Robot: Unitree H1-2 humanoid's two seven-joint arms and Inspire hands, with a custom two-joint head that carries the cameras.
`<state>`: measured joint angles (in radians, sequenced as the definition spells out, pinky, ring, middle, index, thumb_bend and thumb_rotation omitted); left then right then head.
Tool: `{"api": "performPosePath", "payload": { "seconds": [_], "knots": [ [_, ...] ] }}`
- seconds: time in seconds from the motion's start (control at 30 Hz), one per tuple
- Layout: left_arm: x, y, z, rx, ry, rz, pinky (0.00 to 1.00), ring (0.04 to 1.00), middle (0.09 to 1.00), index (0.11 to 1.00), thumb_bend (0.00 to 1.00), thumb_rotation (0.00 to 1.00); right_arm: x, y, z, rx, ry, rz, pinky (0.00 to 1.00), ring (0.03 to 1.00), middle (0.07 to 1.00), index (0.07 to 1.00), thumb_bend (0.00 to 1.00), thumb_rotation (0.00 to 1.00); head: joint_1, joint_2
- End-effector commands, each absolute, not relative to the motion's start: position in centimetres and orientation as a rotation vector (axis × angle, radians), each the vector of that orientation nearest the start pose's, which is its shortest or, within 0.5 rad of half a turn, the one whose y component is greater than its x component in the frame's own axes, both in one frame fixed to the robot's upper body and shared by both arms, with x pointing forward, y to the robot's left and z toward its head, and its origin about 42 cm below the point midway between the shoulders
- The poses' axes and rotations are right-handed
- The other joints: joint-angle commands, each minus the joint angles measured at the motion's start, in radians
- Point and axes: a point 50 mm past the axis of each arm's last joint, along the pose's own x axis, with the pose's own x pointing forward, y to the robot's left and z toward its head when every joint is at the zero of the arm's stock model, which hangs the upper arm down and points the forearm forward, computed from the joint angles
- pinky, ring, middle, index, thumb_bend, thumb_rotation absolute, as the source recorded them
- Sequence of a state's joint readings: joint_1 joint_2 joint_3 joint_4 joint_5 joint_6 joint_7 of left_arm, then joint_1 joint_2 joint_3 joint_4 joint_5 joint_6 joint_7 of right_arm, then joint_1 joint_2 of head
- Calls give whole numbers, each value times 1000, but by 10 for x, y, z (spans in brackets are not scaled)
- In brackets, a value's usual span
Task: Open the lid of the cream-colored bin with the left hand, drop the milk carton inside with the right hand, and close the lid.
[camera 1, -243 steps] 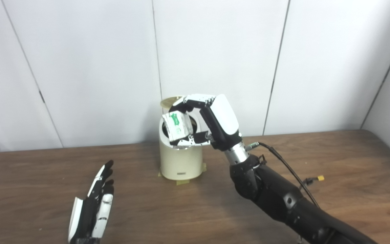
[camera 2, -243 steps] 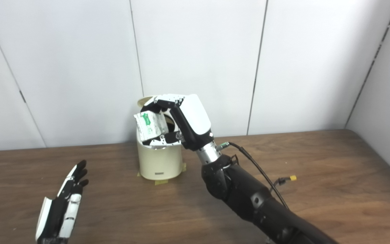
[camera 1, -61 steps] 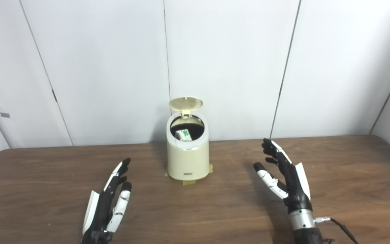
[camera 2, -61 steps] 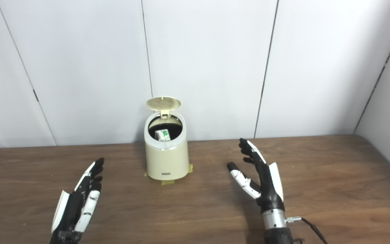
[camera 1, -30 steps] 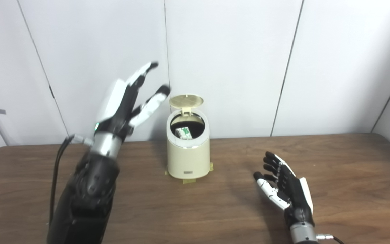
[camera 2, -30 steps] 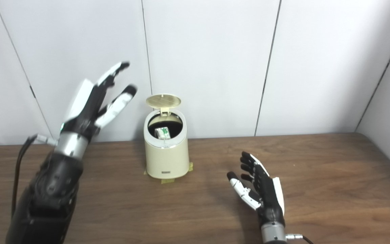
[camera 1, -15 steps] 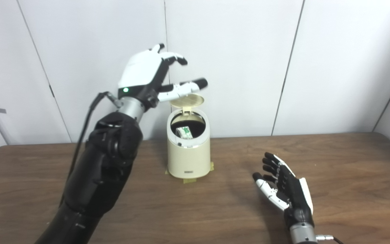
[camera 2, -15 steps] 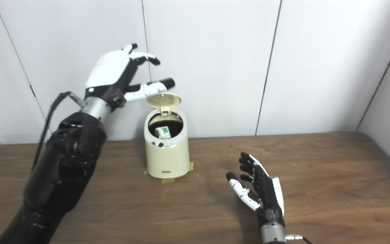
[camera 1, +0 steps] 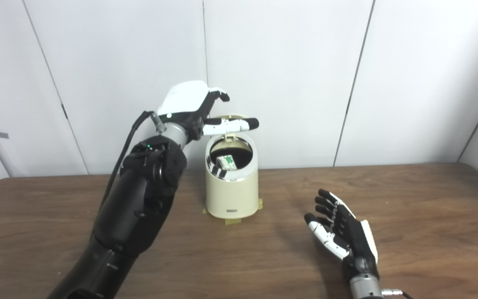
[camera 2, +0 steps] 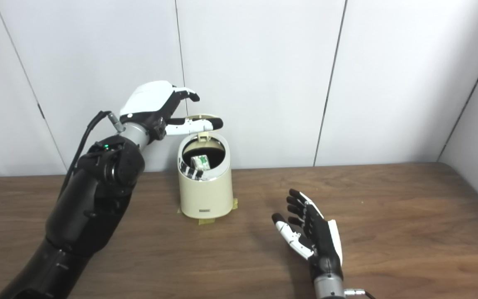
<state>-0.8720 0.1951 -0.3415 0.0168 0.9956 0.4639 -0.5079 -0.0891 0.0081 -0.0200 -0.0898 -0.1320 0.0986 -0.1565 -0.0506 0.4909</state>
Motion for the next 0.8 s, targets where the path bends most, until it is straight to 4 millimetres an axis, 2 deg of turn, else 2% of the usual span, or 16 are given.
{"api": "performPosePath", "payload": {
  "seconds": [0.0, 0.13, 0.27, 0.37, 0.5, 0.77],
  "knots": [
    [460, 116, 393, 1300, -334, -103, 1000, 987, 896, 843, 993, 992, 315, -213, 156, -109, -148, -170, 738, 809, 815, 811, 242, 323, 0, 1],
    [462, 114, 388, 1303, -316, -103, 1000, 992, 918, 847, 1000, 996, 314, -212, 155, -101, -132, -171, 730, 802, 811, 810, 251, 323, -4, 0],
    [463, 113, 385, 1303, -316, -108, 1000, 996, 902, 810, 1000, 988, 314, -211, 154, -80, -122, -174, 739, 804, 811, 810, 261, 298, -1, 4],
    [463, 111, 381, 1311, -312, -111, 1000, 996, 918, 824, 1000, 977, 314, -212, 153, -78, -114, -170, 745, 807, 815, 814, 262, 302, -2, 2],
    [459, 106, 373, 1337, -326, -117, 1000, 983, 889, 826, 993, 991, 314, -211, 150, -70, -107, -160, 751, 813, 822, 819, 250, 271, -5, 3],
    [452, 100, 357, 1337, -318, -142, 1000, 985, 902, 829, 1000, 978, 315, -211, 146, -76, -96, -160, 756, 813, 822, 818, 247, 259, -11, 10]
  ]
}}
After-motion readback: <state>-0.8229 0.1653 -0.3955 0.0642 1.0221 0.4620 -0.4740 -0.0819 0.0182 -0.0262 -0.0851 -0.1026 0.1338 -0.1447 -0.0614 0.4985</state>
